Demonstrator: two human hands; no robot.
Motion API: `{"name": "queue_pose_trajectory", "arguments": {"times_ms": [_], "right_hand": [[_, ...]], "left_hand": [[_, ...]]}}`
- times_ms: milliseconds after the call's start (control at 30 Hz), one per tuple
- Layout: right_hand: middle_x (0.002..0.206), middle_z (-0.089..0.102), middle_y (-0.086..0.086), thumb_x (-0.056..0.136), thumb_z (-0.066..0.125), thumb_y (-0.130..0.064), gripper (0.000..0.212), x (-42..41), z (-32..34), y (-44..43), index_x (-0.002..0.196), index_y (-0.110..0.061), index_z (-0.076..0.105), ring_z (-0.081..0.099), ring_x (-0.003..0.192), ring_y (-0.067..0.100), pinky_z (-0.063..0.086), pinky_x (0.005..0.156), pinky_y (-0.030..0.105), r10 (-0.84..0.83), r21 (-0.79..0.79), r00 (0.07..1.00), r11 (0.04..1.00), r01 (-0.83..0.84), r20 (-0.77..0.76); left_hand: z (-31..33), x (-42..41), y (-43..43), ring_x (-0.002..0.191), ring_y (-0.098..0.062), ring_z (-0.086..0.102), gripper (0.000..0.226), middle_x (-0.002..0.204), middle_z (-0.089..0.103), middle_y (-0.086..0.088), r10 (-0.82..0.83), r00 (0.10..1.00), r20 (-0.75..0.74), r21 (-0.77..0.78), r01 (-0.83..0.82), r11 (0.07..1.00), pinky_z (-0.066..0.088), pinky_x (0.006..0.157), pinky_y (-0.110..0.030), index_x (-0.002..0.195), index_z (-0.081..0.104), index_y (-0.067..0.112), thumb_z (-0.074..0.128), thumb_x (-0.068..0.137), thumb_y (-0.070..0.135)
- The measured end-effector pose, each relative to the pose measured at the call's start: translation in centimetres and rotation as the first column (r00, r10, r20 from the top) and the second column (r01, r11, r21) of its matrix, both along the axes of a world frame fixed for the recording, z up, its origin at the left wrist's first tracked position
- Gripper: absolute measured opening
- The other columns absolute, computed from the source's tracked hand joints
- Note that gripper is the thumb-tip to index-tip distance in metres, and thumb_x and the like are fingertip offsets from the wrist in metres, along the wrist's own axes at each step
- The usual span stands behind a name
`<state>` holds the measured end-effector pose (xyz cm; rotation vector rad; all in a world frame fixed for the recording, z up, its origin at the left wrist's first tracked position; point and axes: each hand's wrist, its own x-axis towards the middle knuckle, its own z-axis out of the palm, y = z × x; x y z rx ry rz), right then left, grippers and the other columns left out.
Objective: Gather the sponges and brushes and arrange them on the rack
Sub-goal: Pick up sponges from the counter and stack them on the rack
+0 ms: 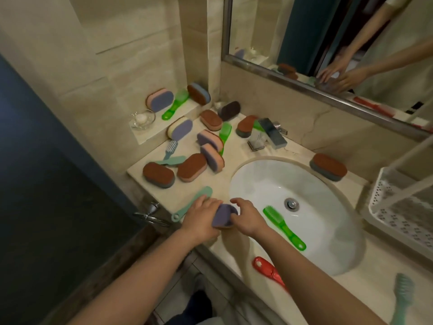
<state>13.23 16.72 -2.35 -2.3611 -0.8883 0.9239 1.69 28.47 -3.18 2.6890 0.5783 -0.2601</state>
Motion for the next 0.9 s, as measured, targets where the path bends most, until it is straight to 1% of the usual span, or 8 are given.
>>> {"name": "queue_pose_trajectory", "arguments": {"times_ms": [67,200,333,467,567,667,767,900], "right_hand": [[0.144,0.044,0.013,0.089,0.051,-0.013,0.053,0.4,-0.4,0.8,0.141,-0.013,0.043,0.046,0.129,0.026,0.038,0.103,0.032,-0.056,-0.015,0.998,0.998,0.055,-0.041],[0.126,0.061,0.008,0.091,0.049,-0.017,0.043,1.5,-0.6,2.1,0.134,-0.013,0.052,0.055,0.119,0.024,0.042,0.094,0.028,-0.158,-0.041,0.985,0.987,0.155,-0.064],[0.115,0.067,0.011,0.094,0.046,-0.019,0.029,3.1,0.4,4.0,0.106,-0.005,0.068,0.059,0.106,0.028,0.045,0.090,0.034,-0.332,0.089,0.943,0.939,0.332,-0.019],[0.104,0.067,0.015,0.094,0.045,-0.021,0.029,4.3,1.8,6.8,0.098,-0.003,0.068,0.061,0.097,0.031,0.050,0.090,0.045,-0.448,0.220,0.877,0.850,0.478,-0.175],[0.108,0.067,0.012,0.095,0.045,-0.023,0.021,4.9,2.3,9.1,0.095,-0.016,0.065,0.059,0.100,0.028,0.047,0.093,0.044,-0.476,0.282,0.834,0.790,0.545,-0.278],[0.106,0.065,0.006,0.093,0.052,-0.024,0.021,5.4,2.2,11.5,0.109,-0.017,0.062,0.059,0.101,0.025,0.047,0.089,0.038,-0.476,0.302,0.837,0.783,0.543,-0.270],[0.122,0.061,0.006,0.091,0.056,-0.037,0.048,5.9,2.1,13.6,0.133,-0.015,0.050,0.058,0.108,0.025,0.049,0.093,0.039,-0.440,0.242,0.879,0.847,0.474,-0.183],[0.138,0.053,0.012,0.088,0.061,-0.036,0.060,6.5,1.5,15.4,0.140,-0.012,0.043,0.052,0.122,0.031,0.045,0.096,0.039,-0.367,0.194,0.928,0.908,0.371,-0.058]], "left_hand": [[-1.0,0.4,0.4,0.140,-0.024,0.021,0.080,0.144,0.038,0.003,-0.053,0.998,-0.045,0.051,0.055,0.997,0.017,0.114,-0.035,0.142,0.031,0.023,0.067,0.073,0.040],[-2.1,1.2,1.8,0.120,-0.017,0.039,0.065,0.125,0.052,0.005,-0.102,0.993,0.063,0.105,0.095,0.990,0.033,0.101,-0.030,0.132,0.043,0.028,0.058,0.072,0.049],[-1.2,2.2,3.8,0.106,-0.014,0.049,0.067,0.115,0.055,0.007,-0.003,0.989,0.150,-0.084,0.016,0.996,0.042,0.082,-0.028,0.125,0.048,0.030,0.052,0.065,0.061],[0.7,3.5,6.2,0.099,-0.013,0.057,0.057,0.120,0.057,0.009,0.183,0.978,0.102,-0.326,-0.141,0.935,0.043,0.073,-0.030,0.122,0.050,0.035,0.042,0.075,0.066],[2.0,3.9,7.6,0.086,-0.008,0.059,0.067,0.098,0.064,0.014,0.474,0.878,0.063,-0.555,-0.364,0.748,0.043,0.067,-0.031,0.097,0.058,0.039,0.031,0.066,0.092],[2.6,4.6,9.3,0.078,-0.007,0.061,0.065,0.086,0.067,0.009,0.705,0.709,0.025,-0.739,-0.462,0.490,0.048,0.068,-0.028,0.083,0.062,0.029,0.035,0.071,0.087],[2.6,5.4,11.5,0.071,-0.011,0.060,0.049,0.090,0.067,-0.001,0.832,0.548,-0.084,-0.802,-0.533,0.270,0.044,0.052,-0.023,0.091,0.062,0.024,0.038,0.087,0.067],[2.8,5.8,13.1,0.067,-0.025,0.064,0.066,0.083,0.066,-0.009,0.860,0.438,-0.261,-0.805,-0.590,0.056,0.046,0.045,-0.024,0.094,0.061,0.021,0.045,0.074,0.081]]}}
